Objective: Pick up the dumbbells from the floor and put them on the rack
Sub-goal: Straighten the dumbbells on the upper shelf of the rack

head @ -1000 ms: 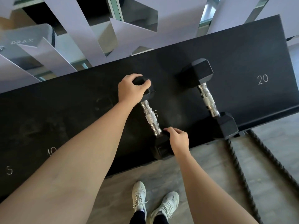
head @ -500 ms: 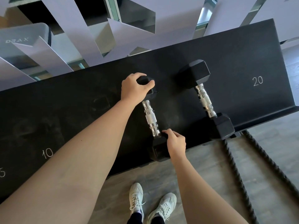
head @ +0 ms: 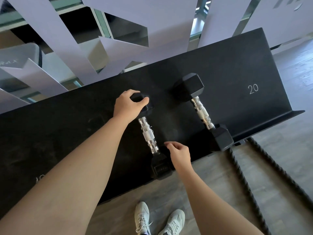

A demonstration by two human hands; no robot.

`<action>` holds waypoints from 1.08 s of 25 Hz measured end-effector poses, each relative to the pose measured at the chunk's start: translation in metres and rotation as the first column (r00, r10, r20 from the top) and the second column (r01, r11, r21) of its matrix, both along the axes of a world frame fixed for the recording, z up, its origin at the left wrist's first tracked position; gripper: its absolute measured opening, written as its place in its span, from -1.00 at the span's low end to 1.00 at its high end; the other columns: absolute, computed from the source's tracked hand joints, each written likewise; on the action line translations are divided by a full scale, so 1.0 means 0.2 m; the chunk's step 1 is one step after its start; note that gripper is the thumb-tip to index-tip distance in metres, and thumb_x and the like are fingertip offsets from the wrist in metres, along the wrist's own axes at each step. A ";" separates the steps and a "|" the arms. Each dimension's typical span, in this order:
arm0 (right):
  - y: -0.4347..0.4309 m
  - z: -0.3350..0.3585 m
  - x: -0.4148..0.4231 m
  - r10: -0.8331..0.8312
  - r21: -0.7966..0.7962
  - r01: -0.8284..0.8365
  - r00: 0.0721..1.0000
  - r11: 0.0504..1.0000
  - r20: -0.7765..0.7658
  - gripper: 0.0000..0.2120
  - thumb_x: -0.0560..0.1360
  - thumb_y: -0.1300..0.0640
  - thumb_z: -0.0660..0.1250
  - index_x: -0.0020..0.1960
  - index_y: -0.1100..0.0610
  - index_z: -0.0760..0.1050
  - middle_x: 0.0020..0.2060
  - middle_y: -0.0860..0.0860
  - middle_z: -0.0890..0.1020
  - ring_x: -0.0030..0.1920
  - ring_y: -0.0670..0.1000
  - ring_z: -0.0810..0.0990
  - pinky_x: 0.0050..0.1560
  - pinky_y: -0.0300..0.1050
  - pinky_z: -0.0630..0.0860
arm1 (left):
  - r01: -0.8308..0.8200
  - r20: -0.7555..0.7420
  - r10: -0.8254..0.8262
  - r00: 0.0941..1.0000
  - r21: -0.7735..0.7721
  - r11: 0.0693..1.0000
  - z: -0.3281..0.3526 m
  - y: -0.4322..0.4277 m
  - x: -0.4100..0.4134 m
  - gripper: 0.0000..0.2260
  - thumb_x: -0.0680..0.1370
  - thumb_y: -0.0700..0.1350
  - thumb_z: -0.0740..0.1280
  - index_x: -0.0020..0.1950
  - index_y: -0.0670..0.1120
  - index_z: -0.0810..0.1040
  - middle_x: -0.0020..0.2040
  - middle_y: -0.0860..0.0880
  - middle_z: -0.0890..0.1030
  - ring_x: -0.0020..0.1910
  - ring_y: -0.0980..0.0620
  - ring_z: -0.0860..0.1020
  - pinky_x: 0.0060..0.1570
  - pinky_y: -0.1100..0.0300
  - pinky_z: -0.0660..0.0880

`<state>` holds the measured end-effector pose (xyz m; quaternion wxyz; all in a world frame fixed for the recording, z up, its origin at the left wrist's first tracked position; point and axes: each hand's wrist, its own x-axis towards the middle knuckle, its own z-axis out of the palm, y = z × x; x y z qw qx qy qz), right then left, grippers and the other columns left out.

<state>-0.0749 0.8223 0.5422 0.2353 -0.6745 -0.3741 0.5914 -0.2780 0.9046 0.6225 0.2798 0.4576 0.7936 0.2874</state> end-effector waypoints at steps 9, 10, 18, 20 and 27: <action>0.55 0.30 0.62 -0.253 0.436 0.236 0.967 0.869 -0.020 -0.79 0.35 0.06 0.30 -0.20 -0.07 0.72 -0.33 -0.11 0.70 -0.31 -0.11 0.58 -0.30 -0.27 0.51 | 0.071 -0.155 -0.064 0.986 0.036 0.997 0.19 0.19 0.11 -0.61 0.52 0.32 0.23 -0.15 0.02 0.60 -0.02 0.04 0.60 0.08 0.01 0.51 0.33 -0.23 0.30; 0.58 0.29 0.68 -0.272 0.438 0.225 0.961 0.871 0.047 -0.80 0.38 0.06 0.29 -0.20 -0.10 0.70 -0.42 -0.16 0.64 -0.40 -0.15 0.50 -0.37 -0.30 0.43 | 0.101 -0.107 -0.089 0.990 0.113 0.988 0.20 0.25 0.17 -0.65 0.52 0.29 0.26 -0.05 0.04 0.62 0.08 0.05 0.57 0.12 0.05 0.49 0.32 -0.16 0.35; 0.60 0.10 0.70 -0.143 0.224 0.083 0.953 0.971 0.266 -0.81 0.46 -0.04 0.31 -0.31 -0.15 0.60 -0.45 -0.29 0.62 -0.37 -0.31 0.56 -0.32 -0.26 0.43 | 0.233 0.122 -0.239 0.963 0.060 0.971 0.02 0.61 0.68 -0.48 0.51 0.26 0.34 0.37 0.01 0.51 0.35 0.00 0.51 0.29 0.04 0.45 0.15 0.19 0.38; 0.60 0.07 0.70 -0.133 0.189 0.079 0.946 0.979 0.297 -0.78 0.44 -0.05 0.29 -0.35 -0.09 0.60 -0.51 -0.23 0.60 -0.40 -0.18 0.56 -0.37 -0.21 0.42 | 0.177 0.050 -0.181 0.982 0.079 0.981 -0.04 0.63 0.71 -0.52 0.50 0.24 0.37 0.32 0.01 0.55 0.32 -0.01 0.56 0.29 0.00 0.49 0.13 0.17 0.42; 0.60 0.02 0.72 -0.127 0.069 0.110 0.926 0.992 0.355 -0.72 0.39 -0.11 0.23 -0.36 -0.03 0.62 -0.45 -0.08 0.63 -0.31 -0.02 0.57 -0.36 -0.16 0.39 | 0.094 -0.058 -0.086 0.995 0.154 0.984 -0.08 0.66 0.73 -0.64 0.49 0.17 0.39 0.21 0.03 0.64 0.20 0.00 0.64 0.09 0.08 0.48 -0.01 0.21 0.37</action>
